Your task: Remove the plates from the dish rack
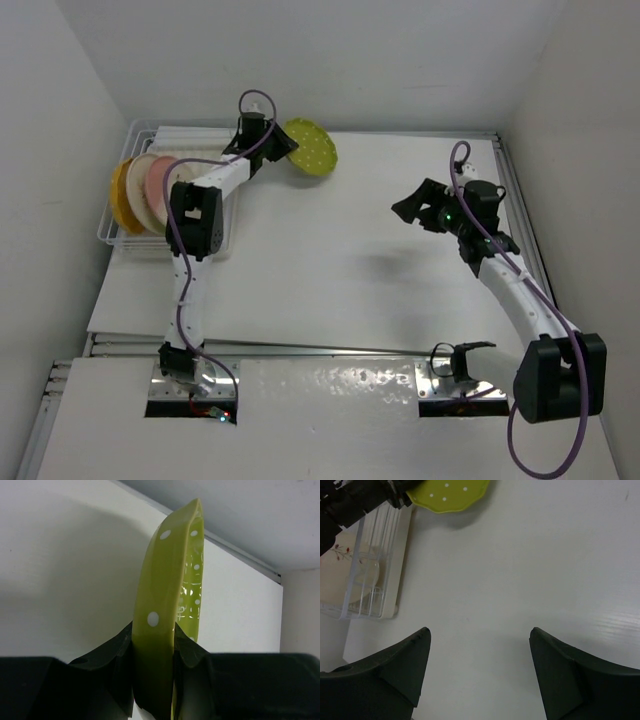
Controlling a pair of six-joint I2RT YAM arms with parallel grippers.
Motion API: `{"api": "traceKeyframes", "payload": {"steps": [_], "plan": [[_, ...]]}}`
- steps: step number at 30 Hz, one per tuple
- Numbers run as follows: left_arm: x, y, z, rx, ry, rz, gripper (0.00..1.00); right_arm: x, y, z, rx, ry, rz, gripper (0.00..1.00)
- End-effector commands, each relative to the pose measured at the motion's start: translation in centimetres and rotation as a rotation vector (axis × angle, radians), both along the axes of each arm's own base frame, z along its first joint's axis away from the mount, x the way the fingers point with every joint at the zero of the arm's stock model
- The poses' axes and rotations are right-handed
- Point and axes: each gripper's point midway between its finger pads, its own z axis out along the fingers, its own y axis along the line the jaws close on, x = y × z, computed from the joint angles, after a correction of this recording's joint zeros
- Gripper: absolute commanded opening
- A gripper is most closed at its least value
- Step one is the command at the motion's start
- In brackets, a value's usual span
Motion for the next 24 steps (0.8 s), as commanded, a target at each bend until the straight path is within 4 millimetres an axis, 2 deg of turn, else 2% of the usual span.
{"api": "traceKeyframes", "payload": {"steps": [1, 4, 6, 7, 12, 15, 16, 18, 20, 24], "plan": [[3.1, -0.7, 8.1, -0.194, -0.208, 0.057, 0.00, 1.3, 0.3, 2.3, -0.016, -0.060, 0.007, 0.79], [3.1, -0.8, 6.4, -0.219, -0.166, 0.073, 0.00, 1.5, 0.6, 2.3, -0.021, -0.056, 0.017, 0.79], [3.0, -0.7, 5.2, -0.226, -0.130, 0.090, 0.05, 1.6, 0.8, 2.3, -0.023, -0.054, 0.022, 0.79], [2.9, -0.5, 4.1, -0.221, -0.101, 0.105, 0.13, 1.6, 0.8, 2.3, -0.026, -0.056, 0.025, 0.79], [2.6, 0.8, 1.1, -0.207, -0.005, 0.184, 0.30, 1.7, 0.8, 2.5, -0.037, -0.067, 0.029, 0.79], [2.1, 1.4, -0.8, -0.180, 0.057, 0.219, 0.37, 1.7, 0.8, 2.8, -0.036, -0.073, 0.029, 0.79], [1.3, 1.8, -2.3, -0.153, 0.127, 0.240, 0.37, 1.7, 0.8, 2.7, -0.036, -0.073, 0.029, 0.80], [0.7, 2.5, -3.5, -0.125, 0.177, 0.282, 0.47, 1.3, 0.7, 2.4, -0.040, -0.056, 0.032, 0.80], [0.0, 2.7, -4.5, -0.095, 0.213, 0.281, 0.52, 1.3, 0.7, 2.7, -0.041, -0.063, 0.031, 0.80], [-0.9, 3.4, -5.7, -0.030, 0.259, 0.296, 0.53, 1.2, 0.6, 2.8, -0.043, -0.067, 0.028, 0.80]]}}
